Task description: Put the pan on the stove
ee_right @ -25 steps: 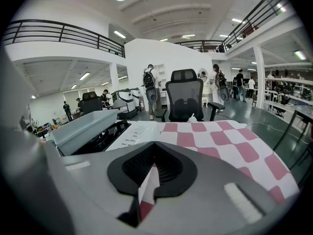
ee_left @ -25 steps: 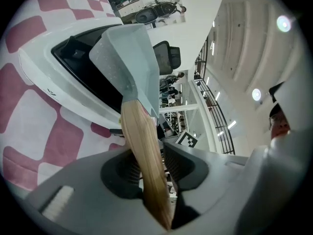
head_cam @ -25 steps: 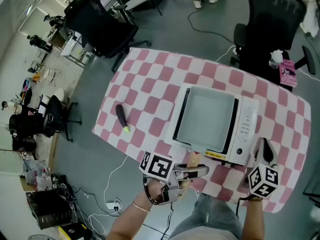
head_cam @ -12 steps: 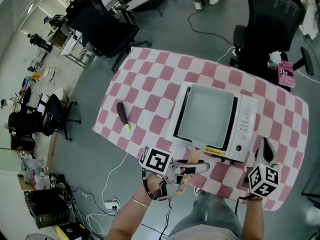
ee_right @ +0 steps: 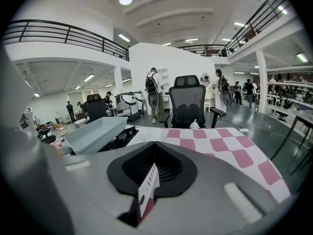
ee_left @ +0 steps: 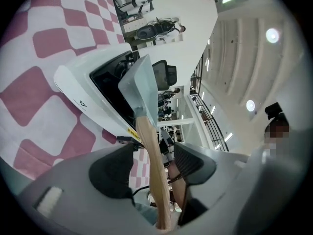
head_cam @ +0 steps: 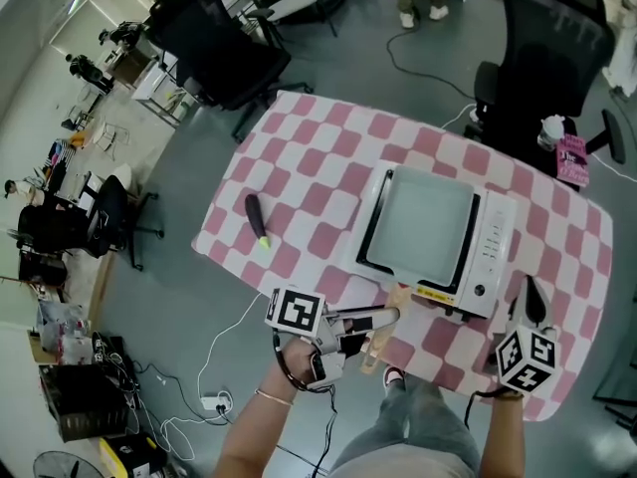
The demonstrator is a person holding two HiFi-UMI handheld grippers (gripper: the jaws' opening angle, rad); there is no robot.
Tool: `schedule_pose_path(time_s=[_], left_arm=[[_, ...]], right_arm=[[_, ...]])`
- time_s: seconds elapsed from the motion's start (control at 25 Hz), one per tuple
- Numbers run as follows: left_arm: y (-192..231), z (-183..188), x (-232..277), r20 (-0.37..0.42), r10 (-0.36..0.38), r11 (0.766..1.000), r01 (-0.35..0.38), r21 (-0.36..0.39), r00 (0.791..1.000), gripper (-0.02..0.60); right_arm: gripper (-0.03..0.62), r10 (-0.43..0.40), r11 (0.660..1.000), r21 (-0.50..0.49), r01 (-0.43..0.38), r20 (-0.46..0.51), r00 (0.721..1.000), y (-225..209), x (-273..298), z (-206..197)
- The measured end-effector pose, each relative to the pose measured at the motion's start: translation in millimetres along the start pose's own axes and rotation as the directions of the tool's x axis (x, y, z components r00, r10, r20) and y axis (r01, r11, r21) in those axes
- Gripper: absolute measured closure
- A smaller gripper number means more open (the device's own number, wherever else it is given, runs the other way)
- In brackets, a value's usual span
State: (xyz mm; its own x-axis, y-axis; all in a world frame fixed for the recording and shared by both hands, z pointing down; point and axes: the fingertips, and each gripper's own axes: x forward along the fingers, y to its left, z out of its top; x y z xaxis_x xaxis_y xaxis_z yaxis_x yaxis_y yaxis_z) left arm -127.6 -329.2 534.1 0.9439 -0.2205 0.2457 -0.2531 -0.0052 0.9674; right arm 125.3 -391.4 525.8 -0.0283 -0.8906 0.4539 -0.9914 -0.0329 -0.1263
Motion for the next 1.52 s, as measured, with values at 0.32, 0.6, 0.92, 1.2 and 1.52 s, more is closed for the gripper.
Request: schedule_pose_path(time_s=[0.32,0.6,0.92,1.2,1.52], left_arm=[[-14.4,8.7,-50.6,0.163,0.185,0.918,-0.229,0.322,0.969,0.350],[-62.3,24.6,-111.5,0.551,0.165,0.792,-0.443,0.421,0.818,0.448],[-98.5,3.5,-175.0,0.812,0.176,0.590,-0.720,0.366,0.556,0.583],[-109.5,-15.7,-200.0,0.900,0.166,0.500,-0.821,0.276,0.404,0.583],[-100.1,-14.6,-204.4,0.948,0.185,0.432,-0.888,0.159,0.260,0.583]], right_arm=[[0.585,0.048,0.998,-0.029,-0.047,0.046,0.998,20.5,-21.6,15.3],[0.585,0.087,0.994,-0.070,-0.079,0.122,0.989,38.7,-60.4,44.3],[0.585,0.126,0.986,-0.131,-0.100,0.212,0.969,53.2,-117.3,73.4],[0.584,0.195,0.970,-0.194,-0.149,0.243,0.950,65.9,-147.4,97.3],[0.585,0.178,0.974,-0.191,-0.122,0.310,0.934,59.9,-161.5,117.9]])
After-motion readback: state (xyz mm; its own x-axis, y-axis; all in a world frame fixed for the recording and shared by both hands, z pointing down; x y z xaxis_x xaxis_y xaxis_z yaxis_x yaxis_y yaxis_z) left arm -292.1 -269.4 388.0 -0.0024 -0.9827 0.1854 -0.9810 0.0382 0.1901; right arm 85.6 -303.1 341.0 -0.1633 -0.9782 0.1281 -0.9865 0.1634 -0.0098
